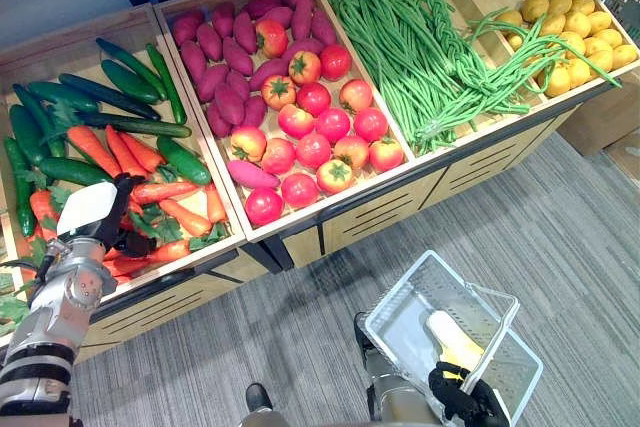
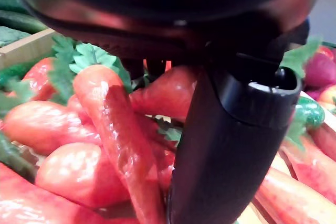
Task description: Pick vegetable in the basket
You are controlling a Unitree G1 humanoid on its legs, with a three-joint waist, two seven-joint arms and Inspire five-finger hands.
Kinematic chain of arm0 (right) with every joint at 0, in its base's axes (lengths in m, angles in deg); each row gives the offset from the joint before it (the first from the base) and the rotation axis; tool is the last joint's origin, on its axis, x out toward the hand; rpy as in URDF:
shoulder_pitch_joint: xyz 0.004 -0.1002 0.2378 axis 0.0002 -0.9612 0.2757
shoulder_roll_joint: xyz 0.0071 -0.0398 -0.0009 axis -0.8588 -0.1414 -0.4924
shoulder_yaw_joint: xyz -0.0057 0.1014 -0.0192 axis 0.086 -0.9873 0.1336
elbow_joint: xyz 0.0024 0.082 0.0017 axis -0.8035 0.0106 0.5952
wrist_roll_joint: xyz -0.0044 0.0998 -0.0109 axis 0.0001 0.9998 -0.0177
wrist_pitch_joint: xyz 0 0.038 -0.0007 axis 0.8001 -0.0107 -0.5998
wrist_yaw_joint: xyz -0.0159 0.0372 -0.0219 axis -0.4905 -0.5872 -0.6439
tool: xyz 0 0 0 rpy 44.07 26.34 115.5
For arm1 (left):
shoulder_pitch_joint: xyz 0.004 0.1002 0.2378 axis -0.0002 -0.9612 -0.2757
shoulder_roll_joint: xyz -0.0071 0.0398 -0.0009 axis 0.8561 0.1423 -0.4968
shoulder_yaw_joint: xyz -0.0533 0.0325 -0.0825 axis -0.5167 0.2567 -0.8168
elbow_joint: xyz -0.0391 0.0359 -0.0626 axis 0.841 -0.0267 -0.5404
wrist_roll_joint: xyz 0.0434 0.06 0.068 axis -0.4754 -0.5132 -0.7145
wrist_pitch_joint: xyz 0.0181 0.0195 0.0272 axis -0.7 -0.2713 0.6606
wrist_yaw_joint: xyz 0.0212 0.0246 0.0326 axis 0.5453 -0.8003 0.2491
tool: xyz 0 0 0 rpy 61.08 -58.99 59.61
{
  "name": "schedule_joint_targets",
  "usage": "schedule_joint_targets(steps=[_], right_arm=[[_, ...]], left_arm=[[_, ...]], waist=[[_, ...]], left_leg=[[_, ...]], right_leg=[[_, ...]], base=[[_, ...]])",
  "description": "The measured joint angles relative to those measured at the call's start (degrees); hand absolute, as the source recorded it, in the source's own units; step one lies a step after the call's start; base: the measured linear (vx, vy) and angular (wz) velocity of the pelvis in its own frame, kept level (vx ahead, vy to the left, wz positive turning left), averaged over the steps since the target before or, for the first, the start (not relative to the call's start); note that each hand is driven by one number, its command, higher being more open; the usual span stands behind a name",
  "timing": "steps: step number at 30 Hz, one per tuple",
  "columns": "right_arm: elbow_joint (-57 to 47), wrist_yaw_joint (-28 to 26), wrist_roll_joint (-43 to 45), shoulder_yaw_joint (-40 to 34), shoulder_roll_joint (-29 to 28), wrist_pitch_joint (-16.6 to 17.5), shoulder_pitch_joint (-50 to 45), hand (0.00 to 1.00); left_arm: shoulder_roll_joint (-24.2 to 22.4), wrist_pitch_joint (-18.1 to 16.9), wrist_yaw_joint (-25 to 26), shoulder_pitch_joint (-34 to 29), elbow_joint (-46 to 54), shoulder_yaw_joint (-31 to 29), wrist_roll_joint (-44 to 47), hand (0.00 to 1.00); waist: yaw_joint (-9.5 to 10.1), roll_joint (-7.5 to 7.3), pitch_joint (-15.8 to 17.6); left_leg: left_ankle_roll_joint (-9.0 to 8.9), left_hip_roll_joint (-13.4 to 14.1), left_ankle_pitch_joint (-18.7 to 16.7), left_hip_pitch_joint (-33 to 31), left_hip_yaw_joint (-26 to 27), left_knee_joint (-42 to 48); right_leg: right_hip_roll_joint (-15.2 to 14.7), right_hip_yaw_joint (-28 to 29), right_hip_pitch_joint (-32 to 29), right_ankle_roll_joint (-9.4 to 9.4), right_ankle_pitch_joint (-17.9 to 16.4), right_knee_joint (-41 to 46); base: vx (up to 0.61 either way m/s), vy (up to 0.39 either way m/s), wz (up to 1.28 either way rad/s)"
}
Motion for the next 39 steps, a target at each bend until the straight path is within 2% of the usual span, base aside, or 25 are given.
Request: schedule_joint_targets(steps=[7,11,15,21,23,27,31,33,35,39], right_arm=[[1.6,0.0,0.0,0.1,0.2,-0.3,1.1,0.00],[3.3,-0.1,0.0,-0.1,0.1,-0.6,1.3,0.00],[4.7,-0.1,0.0,-1.0,-0.3,-1.0,1.5,0.00],[7.4,-0.5,0.2,-4.9,-2.3,-1.6,1.0,0.00],[8.1,-0.6,0.4,-6.4,-2.8,-2.4,0.6,0.00],[8.1,-0.8,4.4,-12.7,-4.5,-3.6,0.1,0.00],[6.1,-0.1,7.7,-26.3,-4.2,-5.0,1.3,0.00],[-0.6,1.3,8.9,-33.1,-3.0,-8.0,0.8,0.00],[-8.2,2.5,9.0,-36.4,-1.9,-10.0,-0.9,0.00],[-25.2,5.9,8.7,-41.3,0.8,-10.2,-1.5,0.00]], left_arm=[[0.1,0.2,-1.0,0.7,-1.0,1.2,-0.7,0.00],[0.2,0.6,-4.1,1.4,-2.6,2.2,-1.1,0.00],[0.2,0.6,-5.0,1.5,-3.3,3.0,-1.3,0.00],[0.2,0.6,-5.0,1.5,-3.2,2.8,-2.3,0.00],[0.2,0.7,-5.0,1.4,-2.2,2.6,-2.6,0.00],[0.2,0.8,-5.0,-0.2,10.2,0.3,-3.3,0.00],[0.2,0.6,-4.4,-1.7,28.0,-1.8,-1.9,0.00],[-0.1,0.2,-3.7,-2.6,38.1,-2.9,0.9,0.00],[-1.4,-0.7,-3.3,-4.6,45.2,-5.3,3.2,0.00],[-3.7,-2.1,-2.6,-6.3,54.4,-6.6,7.0,0.00]], waist=[[-0.26,0.03,-0.1],[-0.61,-0.21,-1.5],[-1.02,-0.29,-1.8],[-1.05,-0.56,-4.4],[-1.04,-0.56,-6.2],[-0.34,-0.63,-7.4],[-0.25,-0.41,-8.6],[-0.29,0.00,-9.2],[-0.51,0.68,-9.6],[-1.03,1.46,-10.5]], left_leg=[[-0.04,-0.2,0.3,2.0,0.3,-1.0],[-0.05,-0.6,0.8,3.2,0.4,-2.0],[-0.13,-0.8,1.5,5.8,0.6,-3.4],[-0.04,-1.1,1.8,7.9,0.7,-4.3],[0.05,-1.3,1.9,8.1,0.7,-4.4],[0.23,-1.3,1.8,9.0,0.4,-4.4],[0.53,-1.5,1.3,10.0,-0.3,-4.5],[0.55,-1.8,1.2,10.8,-0.5,-4.5],[0.65,-2.1,0.8,11.7,-0.3,-4.6],[1.22,-2.6,-0.4,13.6,0.2,-4.2]], right_leg=[[0.0,0.1,1.6,0.04,0.0,-0.1],[-0.1,0.1,2.4,0.06,0.0,-0.2],[0.0,0.0,4.3,0.10,-0.1,-0.2],[0.0,0.0,6.1,0.09,-0.1,-0.2],[-0.1,0.0,6.2,0.07,-0.1,-0.2],[-0.3,-0.2,7.4,0.13,-0.7,-0.3],[-0.7,-0.8,8.8,0.58,-1.0,-0.3],[-1.0,-1.0,9.7,0.81,-1.3,-0.3],[-1.0,-0.8,10.5,1.06,-1.5,-0.3],[-1.4,-0.5,12.2,1.80,-2.2,-0.3]], base=[[0.02,-0.012,-0.01],[0.00,0.000,0.00],[0.00,0.000,0.00],[0.00,0.000,0.00],[0.00,0.000,0.00],[-0.01,-0.005,0.03],[0.01,0.010,0.09],[0.03,0.021,0.05],[0.04,0.027,-0.03],[0.02,0.043,-0.06]])
